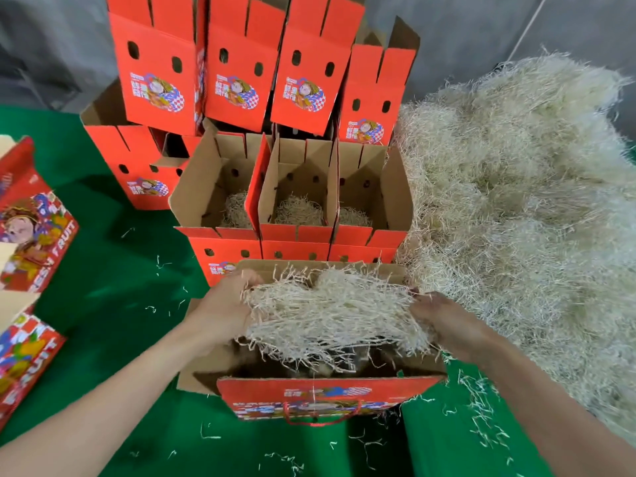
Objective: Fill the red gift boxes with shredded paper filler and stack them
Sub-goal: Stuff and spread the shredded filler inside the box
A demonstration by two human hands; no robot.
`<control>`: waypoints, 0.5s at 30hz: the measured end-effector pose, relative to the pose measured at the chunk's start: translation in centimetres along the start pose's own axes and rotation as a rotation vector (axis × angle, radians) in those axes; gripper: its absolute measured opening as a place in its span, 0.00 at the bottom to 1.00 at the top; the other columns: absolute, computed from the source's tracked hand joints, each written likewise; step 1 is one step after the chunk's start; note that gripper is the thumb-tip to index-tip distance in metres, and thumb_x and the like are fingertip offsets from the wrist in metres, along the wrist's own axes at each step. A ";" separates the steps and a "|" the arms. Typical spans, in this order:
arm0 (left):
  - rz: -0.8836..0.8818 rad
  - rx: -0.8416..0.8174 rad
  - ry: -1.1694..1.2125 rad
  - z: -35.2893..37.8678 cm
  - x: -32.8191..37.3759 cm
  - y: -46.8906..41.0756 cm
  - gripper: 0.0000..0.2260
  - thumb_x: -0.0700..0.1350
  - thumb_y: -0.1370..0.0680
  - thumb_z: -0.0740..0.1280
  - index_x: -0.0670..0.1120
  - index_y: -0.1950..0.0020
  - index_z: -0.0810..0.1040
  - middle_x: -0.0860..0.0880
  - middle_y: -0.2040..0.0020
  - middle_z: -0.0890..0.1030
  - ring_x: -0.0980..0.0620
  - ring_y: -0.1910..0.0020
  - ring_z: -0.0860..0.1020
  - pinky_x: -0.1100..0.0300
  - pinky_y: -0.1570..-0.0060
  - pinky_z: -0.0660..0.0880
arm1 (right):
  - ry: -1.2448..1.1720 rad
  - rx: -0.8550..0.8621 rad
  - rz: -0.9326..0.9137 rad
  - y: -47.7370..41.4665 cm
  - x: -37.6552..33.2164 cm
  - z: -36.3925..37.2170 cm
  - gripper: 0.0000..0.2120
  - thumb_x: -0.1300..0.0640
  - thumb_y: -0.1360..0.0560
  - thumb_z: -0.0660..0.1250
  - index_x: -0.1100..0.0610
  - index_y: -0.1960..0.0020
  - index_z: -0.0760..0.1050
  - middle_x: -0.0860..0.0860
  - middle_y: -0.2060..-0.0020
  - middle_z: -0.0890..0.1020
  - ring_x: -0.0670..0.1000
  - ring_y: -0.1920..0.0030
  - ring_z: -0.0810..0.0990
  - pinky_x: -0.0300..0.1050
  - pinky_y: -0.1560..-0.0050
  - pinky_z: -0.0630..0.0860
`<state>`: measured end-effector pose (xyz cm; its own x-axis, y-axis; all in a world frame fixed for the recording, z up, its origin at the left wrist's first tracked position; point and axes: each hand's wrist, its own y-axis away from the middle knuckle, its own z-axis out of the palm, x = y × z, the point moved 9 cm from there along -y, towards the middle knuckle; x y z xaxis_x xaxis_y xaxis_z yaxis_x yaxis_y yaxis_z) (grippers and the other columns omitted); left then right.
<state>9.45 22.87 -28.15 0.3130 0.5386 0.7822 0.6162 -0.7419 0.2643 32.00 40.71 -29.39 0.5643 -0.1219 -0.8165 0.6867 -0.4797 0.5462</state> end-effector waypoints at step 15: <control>-0.333 -0.006 0.578 3.8 0.0 -0.1 0.16 0.39 0.25 0.68 0.42 0.39 0.71 0.44 0.35 0.71 0.51 0.44 0.69 0.52 0.36 0.61 | 0.194 -0.083 -0.129 -2.1 -2.6 4.3 0.13 0.60 0.27 0.69 0.55 0.43 0.74 0.46 0.44 0.75 0.42 0.48 0.77 0.35 0.48 0.73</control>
<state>12.16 24.47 -30.27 -0.3325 0.4401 0.8341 0.6080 -0.5761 0.5463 27.13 38.33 -29.24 0.5413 0.1092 -0.8337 0.7896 -0.4067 0.4595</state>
